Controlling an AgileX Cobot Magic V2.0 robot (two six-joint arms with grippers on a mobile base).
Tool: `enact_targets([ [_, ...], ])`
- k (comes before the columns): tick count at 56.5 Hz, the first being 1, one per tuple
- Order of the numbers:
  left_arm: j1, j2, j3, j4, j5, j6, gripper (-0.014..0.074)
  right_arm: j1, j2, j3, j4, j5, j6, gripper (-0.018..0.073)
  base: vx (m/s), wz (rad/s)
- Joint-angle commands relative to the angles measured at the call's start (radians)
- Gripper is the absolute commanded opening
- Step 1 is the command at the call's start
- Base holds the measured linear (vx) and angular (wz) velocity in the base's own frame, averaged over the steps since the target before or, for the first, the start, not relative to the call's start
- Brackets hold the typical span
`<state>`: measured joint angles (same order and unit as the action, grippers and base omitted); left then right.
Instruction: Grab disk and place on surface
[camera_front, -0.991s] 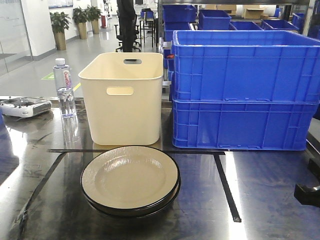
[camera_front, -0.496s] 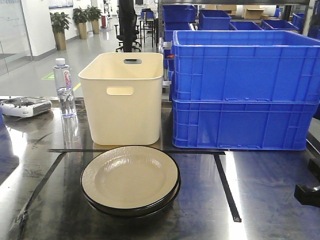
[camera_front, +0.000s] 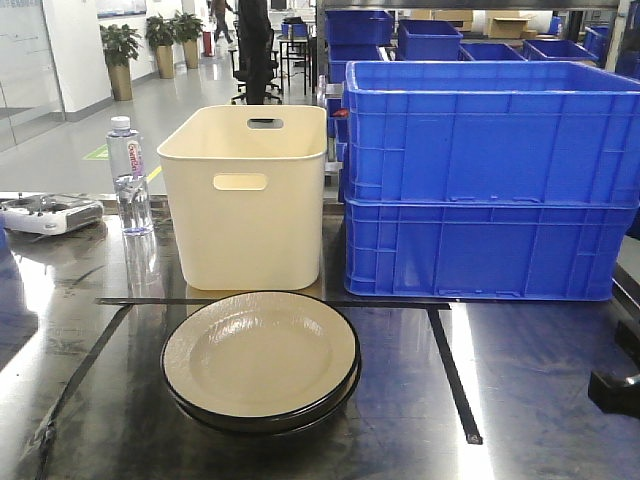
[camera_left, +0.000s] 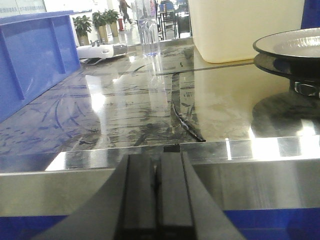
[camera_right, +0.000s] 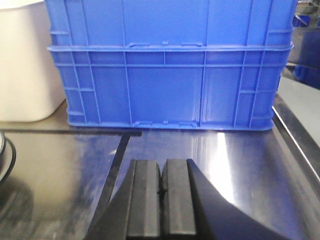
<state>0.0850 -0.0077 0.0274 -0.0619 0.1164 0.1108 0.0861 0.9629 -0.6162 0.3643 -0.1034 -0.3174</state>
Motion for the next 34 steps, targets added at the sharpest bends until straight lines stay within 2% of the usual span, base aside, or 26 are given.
enact_targets([
  [1, -0.004, -0.008, 0.010, 0.000, -0.088, -0.011, -0.0001, -0.002, -0.073, -0.011, -0.128, 0.009, 0.018, -0.0006, 0.00, 0.00],
  [4, -0.004, -0.008, 0.010, 0.000, -0.088, -0.011, -0.0001, -0.002, -0.152, 0.043, -0.262, 0.040, 0.087, -0.0006, 0.00, 0.00],
  [6, -0.004, -0.008, 0.010, 0.000, -0.088, -0.011, -0.0001, -0.002, -0.211, 0.093, -0.316, 0.042, 0.152, -0.0006, 0.00, 0.00],
  [10, -0.004, -0.008, 0.010, 0.000, -0.088, -0.011, -0.0001, -0.009, -0.343, 0.215, -0.358, 0.032, 0.281, -0.0006, 0.00, 0.00],
  [14, -0.004, -0.008, 0.010, 0.000, -0.088, -0.011, -0.0001, -0.023, -0.479, 0.346, -0.364, 0.028, 0.361, -0.0006, 0.00, 0.00],
  [26, -0.004, -0.008, 0.010, 0.000, -0.088, -0.011, -0.0001, -0.051, -0.826, 0.638, -0.364, 0.074, 0.417, -0.0006, 0.00, 0.00],
  [34, -0.004, -0.008, 0.010, 0.000, -0.088, -0.011, -0.0001, -0.051, -0.984, 0.665, -0.364, 0.166, 0.421, -0.0006, 0.00, 0.00],
])
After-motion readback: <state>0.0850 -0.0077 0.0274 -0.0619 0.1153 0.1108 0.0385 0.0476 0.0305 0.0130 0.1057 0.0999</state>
